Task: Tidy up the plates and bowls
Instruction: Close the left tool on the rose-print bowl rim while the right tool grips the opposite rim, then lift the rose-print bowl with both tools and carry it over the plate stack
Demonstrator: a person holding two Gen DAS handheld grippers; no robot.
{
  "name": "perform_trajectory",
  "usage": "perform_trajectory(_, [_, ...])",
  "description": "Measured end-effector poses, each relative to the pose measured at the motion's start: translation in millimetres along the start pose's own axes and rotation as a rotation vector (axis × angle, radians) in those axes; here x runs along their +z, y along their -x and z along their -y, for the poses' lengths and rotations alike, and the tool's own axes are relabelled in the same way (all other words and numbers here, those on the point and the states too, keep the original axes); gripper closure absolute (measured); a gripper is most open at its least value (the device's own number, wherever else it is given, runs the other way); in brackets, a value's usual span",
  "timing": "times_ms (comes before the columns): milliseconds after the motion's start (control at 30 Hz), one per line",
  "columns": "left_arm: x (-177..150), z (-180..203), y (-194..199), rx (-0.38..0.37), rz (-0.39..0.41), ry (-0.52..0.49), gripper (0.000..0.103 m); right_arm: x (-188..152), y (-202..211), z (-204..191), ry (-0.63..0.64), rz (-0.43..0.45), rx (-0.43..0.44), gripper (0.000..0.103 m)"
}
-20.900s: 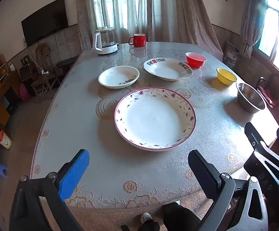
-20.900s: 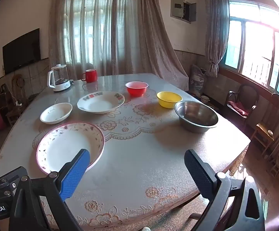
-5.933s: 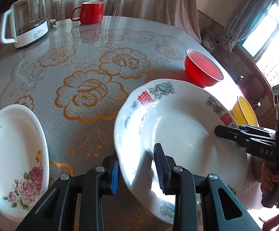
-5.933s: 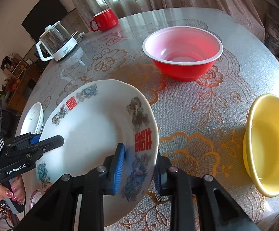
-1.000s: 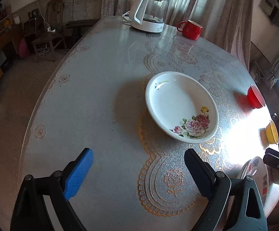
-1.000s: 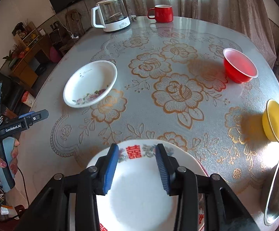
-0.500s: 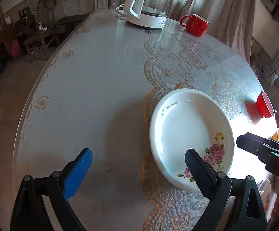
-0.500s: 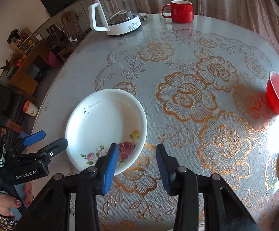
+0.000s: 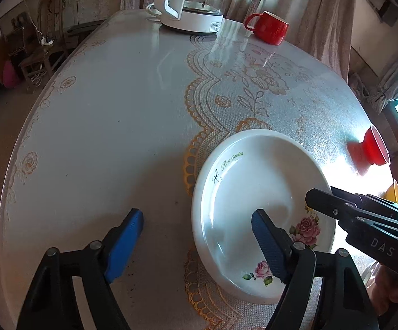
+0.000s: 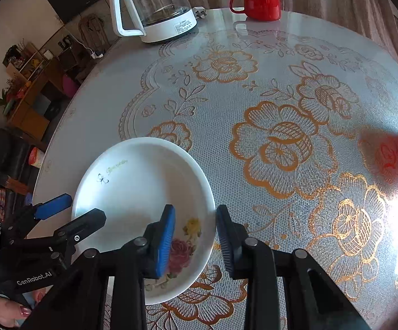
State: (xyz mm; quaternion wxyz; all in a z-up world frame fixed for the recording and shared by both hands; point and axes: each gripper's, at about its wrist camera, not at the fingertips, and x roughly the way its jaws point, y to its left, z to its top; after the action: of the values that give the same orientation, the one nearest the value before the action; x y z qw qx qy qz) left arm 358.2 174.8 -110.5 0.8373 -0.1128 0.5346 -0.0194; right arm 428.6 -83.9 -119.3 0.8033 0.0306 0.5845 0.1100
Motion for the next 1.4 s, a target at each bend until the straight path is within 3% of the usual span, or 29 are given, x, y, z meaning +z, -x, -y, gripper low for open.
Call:
perform_trajectory(267, [0,13,-4,-0.039,0.011,-0.048,0.033,-7,-9,-9,0.031,-0.010,-0.023,0.076])
perform_trajectory(733, [-2,21,-4,-0.091,0.027,-0.106,0.033,-6,-11,-11,0.053,-0.015,-0.015,0.076])
perform_trajectory(900, [2,19,-6,-0.139,0.027,-0.077,0.033,-7,-10,-10,0.061,-0.003,-0.009,0.076])
perform_trajectory(933, [3,18,-6,-0.139,0.033,-0.076,0.036,-8,-10,-10,0.061,-0.001,-0.009,0.076])
perform_trajectory(1067, [2,11,-5,-0.100,0.059,-0.099,0.061,-9,-9,-12,0.073,0.012,-0.009,0.076])
perform_trajectory(1167, [1,9,-5,-0.076,0.074,-0.120,0.072,-9,-8,-10,0.054,0.020,-0.009,0.078])
perform_trajectory(1400, [-3,4,-2,-0.121,0.098,-0.057,0.072,-7,-5,-1,-0.001,0.017,0.006,0.084])
